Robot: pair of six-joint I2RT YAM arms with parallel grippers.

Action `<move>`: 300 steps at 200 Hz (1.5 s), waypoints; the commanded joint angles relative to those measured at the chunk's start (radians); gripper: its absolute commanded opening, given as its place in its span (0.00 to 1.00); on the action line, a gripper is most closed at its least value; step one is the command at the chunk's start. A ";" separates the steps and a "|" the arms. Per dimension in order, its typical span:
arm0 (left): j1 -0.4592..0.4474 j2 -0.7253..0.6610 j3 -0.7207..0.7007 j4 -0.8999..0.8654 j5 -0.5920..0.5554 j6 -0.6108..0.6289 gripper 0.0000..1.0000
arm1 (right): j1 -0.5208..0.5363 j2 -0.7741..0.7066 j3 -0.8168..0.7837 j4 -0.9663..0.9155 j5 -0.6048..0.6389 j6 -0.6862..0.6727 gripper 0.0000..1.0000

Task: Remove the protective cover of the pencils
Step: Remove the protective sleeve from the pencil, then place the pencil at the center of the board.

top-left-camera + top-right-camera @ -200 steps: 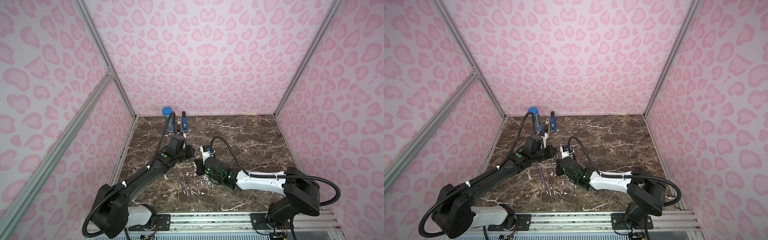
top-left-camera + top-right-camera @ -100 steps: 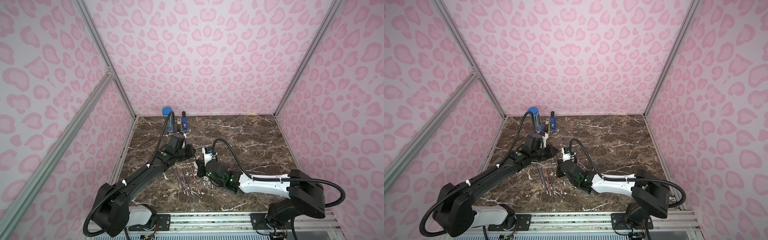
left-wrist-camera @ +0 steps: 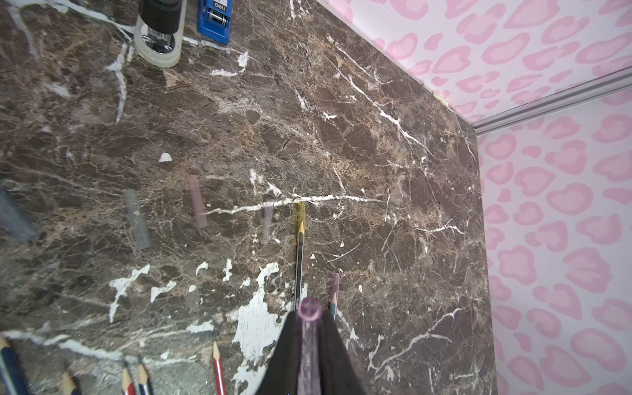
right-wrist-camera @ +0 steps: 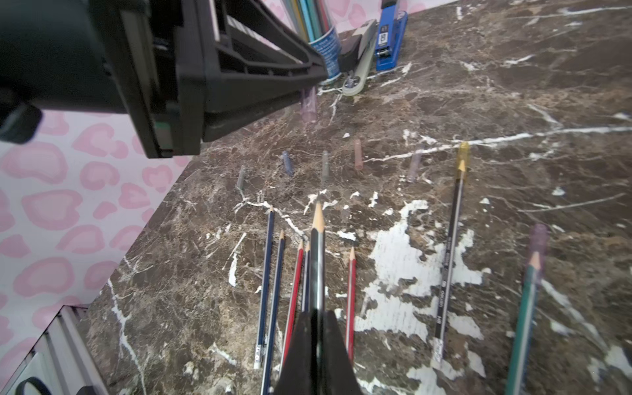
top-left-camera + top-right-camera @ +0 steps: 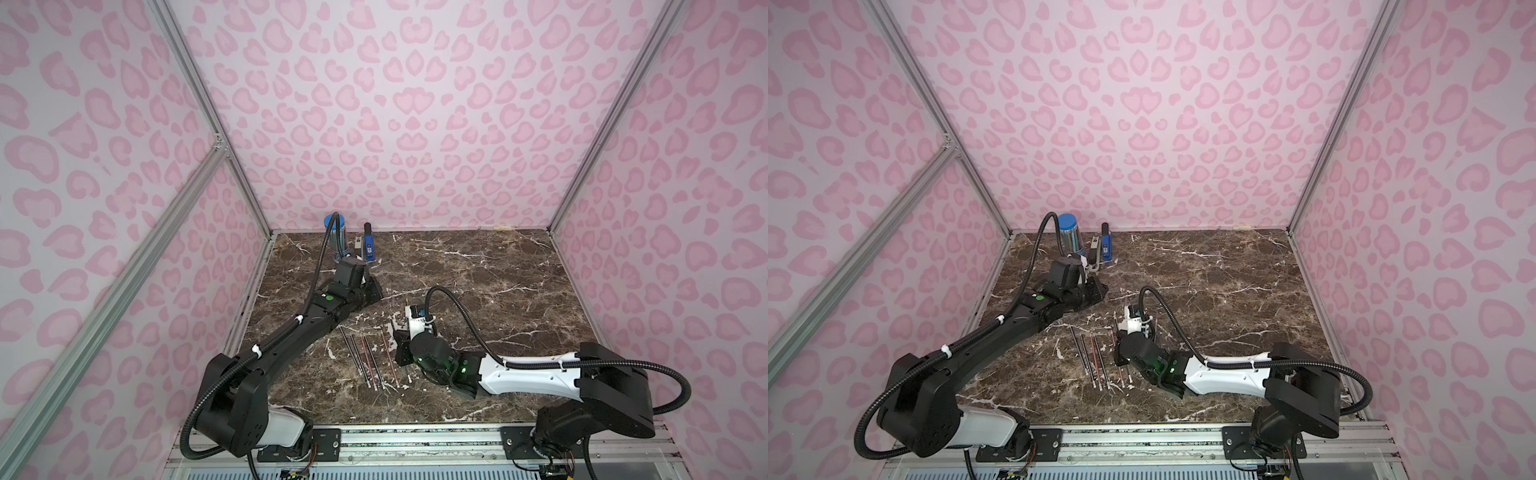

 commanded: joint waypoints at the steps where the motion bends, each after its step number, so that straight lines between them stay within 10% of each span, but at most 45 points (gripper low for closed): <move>1: 0.002 0.053 0.028 0.011 -0.036 0.033 0.13 | -0.001 0.011 -0.024 0.003 0.053 0.075 0.08; 300: 0.008 0.543 0.272 -0.019 0.000 0.060 0.09 | -0.056 0.355 0.068 0.040 -0.119 0.090 0.09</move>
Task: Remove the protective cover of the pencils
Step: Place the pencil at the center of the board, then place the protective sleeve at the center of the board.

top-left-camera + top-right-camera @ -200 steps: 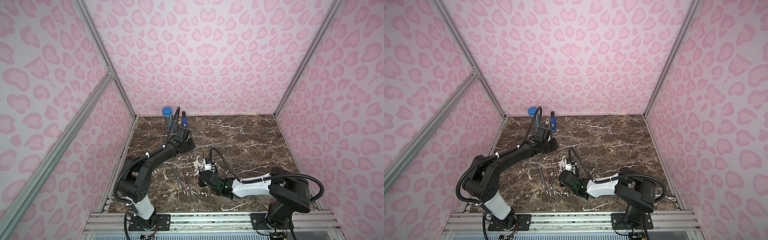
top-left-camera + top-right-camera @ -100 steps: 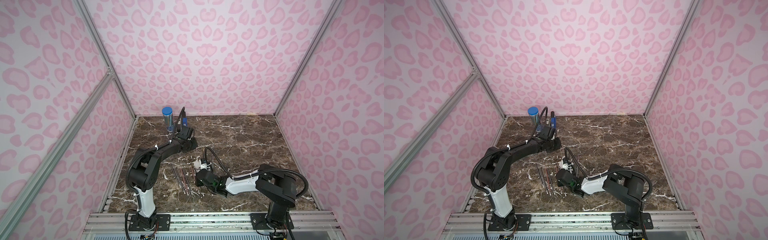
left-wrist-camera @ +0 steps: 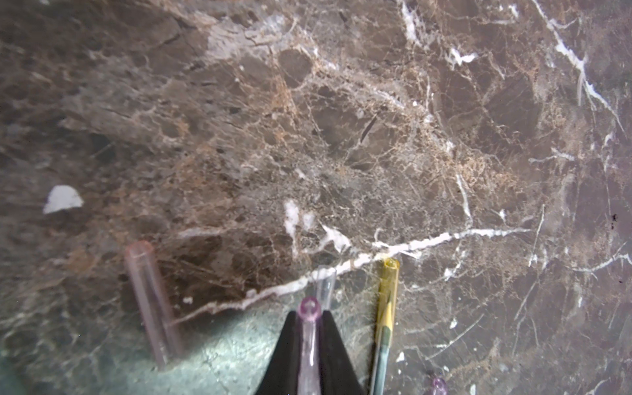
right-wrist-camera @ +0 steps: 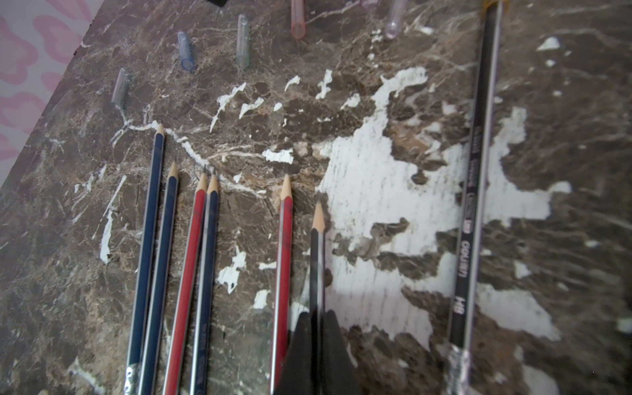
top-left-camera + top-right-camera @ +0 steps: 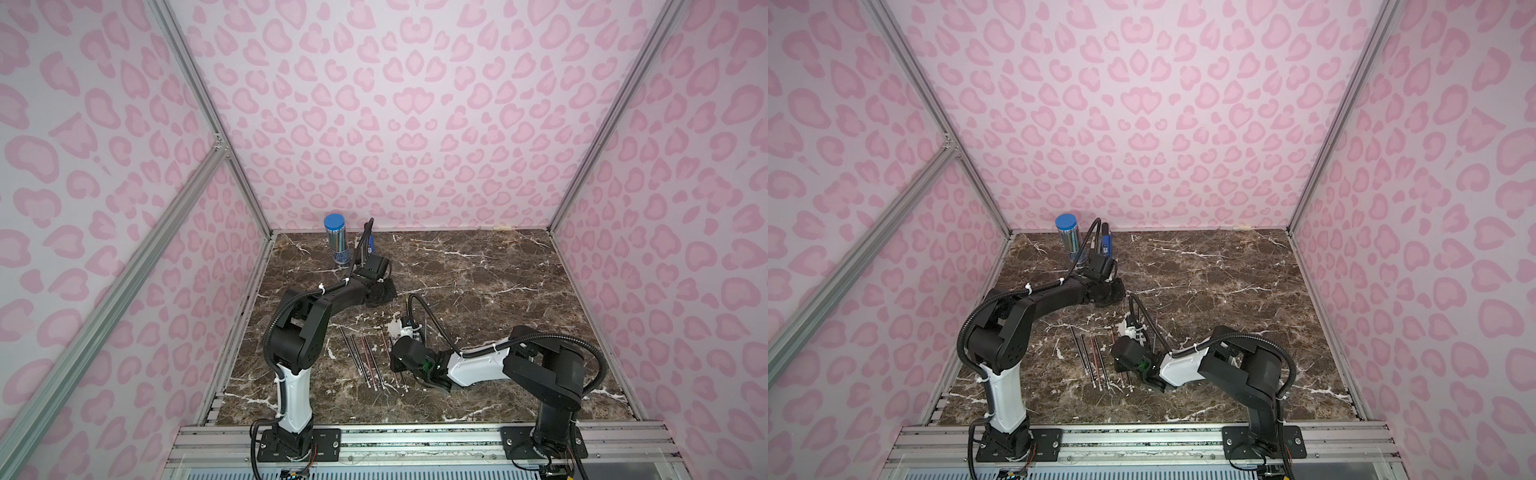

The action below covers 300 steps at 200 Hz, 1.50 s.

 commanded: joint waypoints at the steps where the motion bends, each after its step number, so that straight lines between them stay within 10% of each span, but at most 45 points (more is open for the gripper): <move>1: 0.004 0.012 0.008 -0.009 -0.006 0.009 0.09 | -0.002 0.009 0.001 -0.002 0.002 0.010 0.10; 64: 0.008 0.028 0.003 -0.018 -0.014 0.013 0.09 | -0.005 -0.028 -0.005 -0.011 0.011 0.003 0.28; 300: 0.008 0.014 -0.010 -0.039 -0.032 0.019 0.19 | -0.079 -0.254 -0.190 -0.003 0.105 0.003 0.37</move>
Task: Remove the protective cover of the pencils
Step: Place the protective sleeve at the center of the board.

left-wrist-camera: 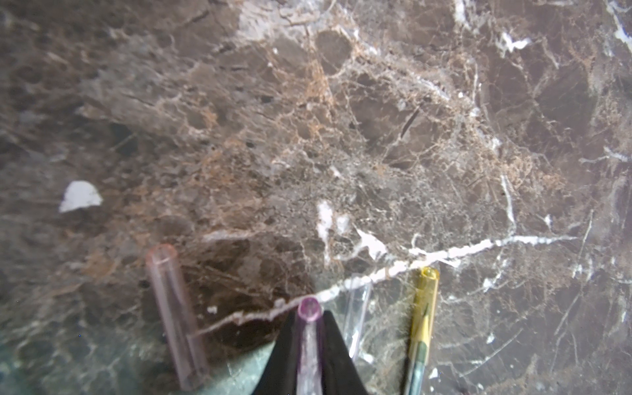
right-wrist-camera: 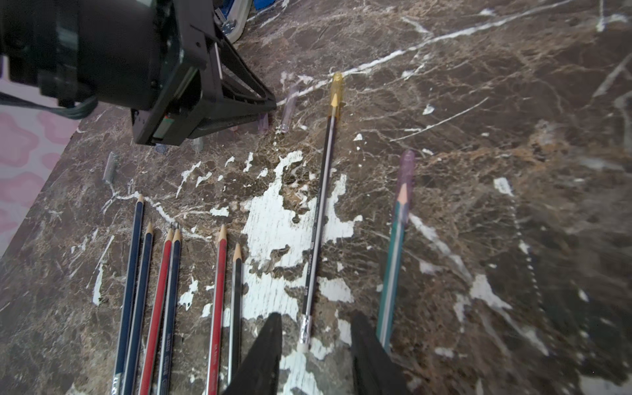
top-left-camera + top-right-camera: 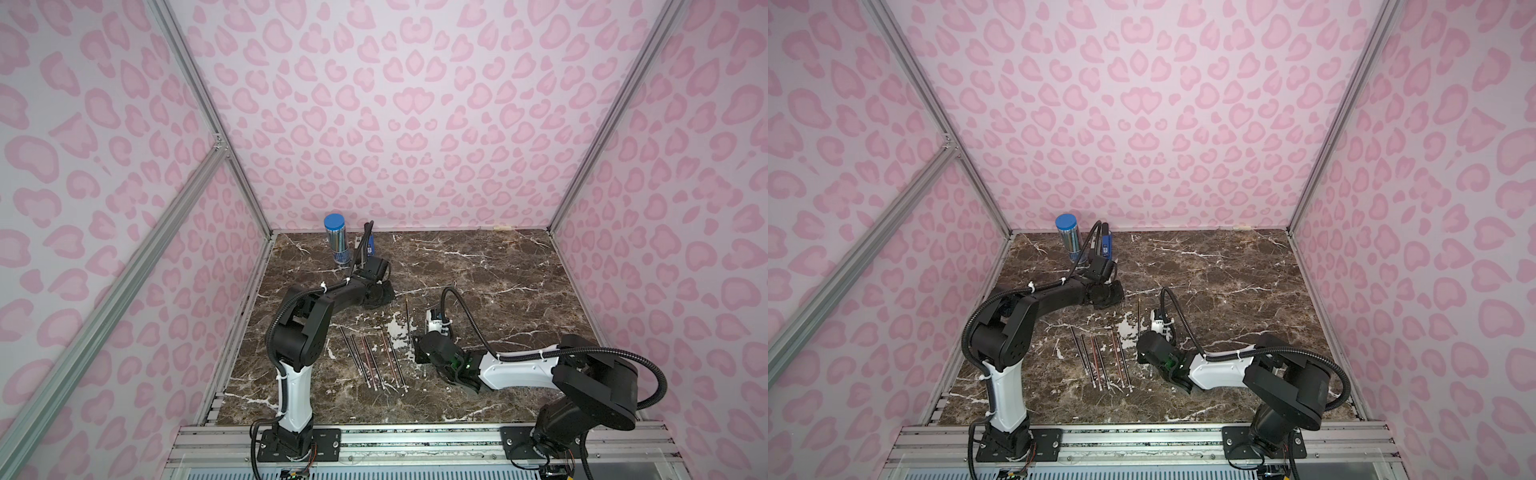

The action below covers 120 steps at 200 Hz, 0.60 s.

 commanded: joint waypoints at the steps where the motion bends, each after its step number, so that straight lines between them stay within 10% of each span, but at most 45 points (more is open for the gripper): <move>1: 0.001 -0.010 -0.006 -0.027 -0.013 0.009 0.20 | 0.000 0.016 0.007 0.008 0.010 -0.005 0.37; 120: 0.000 -0.124 -0.029 -0.040 -0.027 0.021 0.22 | -0.006 0.123 0.139 -0.094 0.033 -0.033 0.36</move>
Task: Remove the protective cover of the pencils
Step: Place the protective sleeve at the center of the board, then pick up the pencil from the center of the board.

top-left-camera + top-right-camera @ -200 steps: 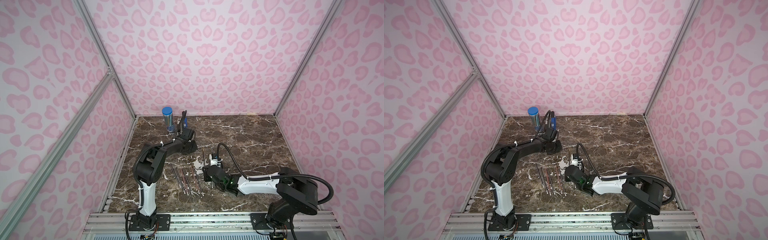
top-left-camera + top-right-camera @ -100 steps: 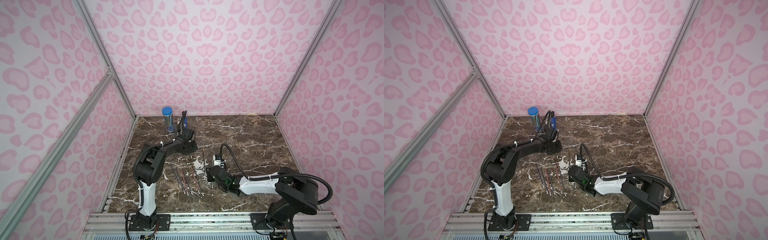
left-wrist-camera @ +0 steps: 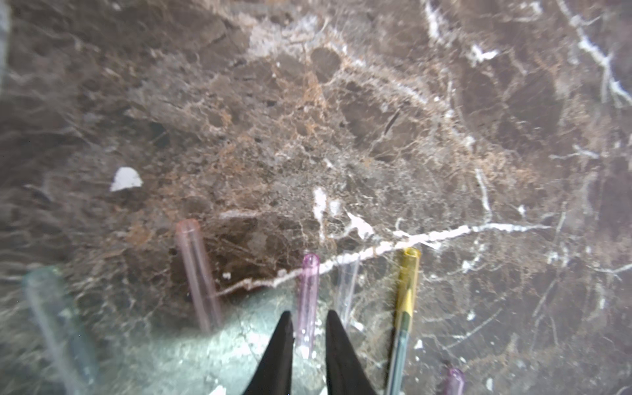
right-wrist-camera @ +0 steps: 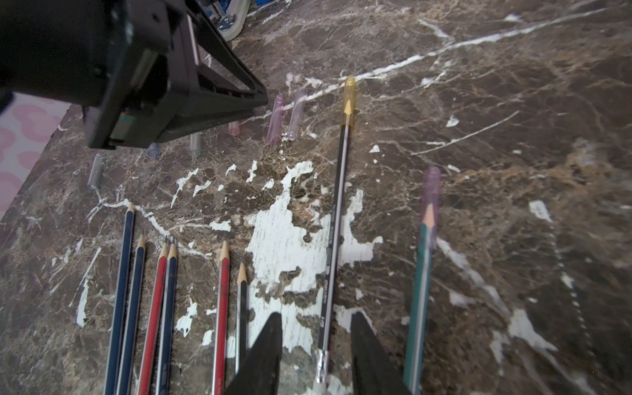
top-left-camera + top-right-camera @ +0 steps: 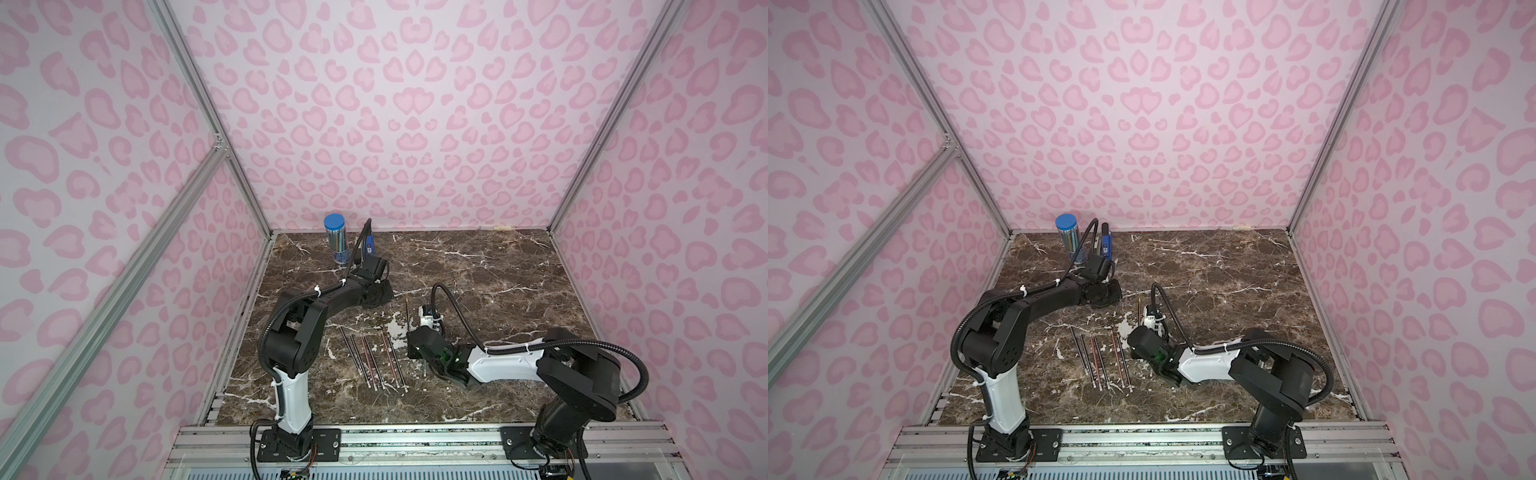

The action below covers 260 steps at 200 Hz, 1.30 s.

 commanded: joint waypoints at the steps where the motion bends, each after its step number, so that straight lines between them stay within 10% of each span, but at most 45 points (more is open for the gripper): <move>1: 0.001 -0.038 -0.007 -0.011 -0.011 0.014 0.23 | -0.002 0.023 0.021 -0.038 0.022 -0.015 0.36; 260: -0.022 -0.805 -0.363 -0.065 -0.165 -0.012 0.34 | -0.047 0.274 0.323 -0.393 0.078 -0.008 0.29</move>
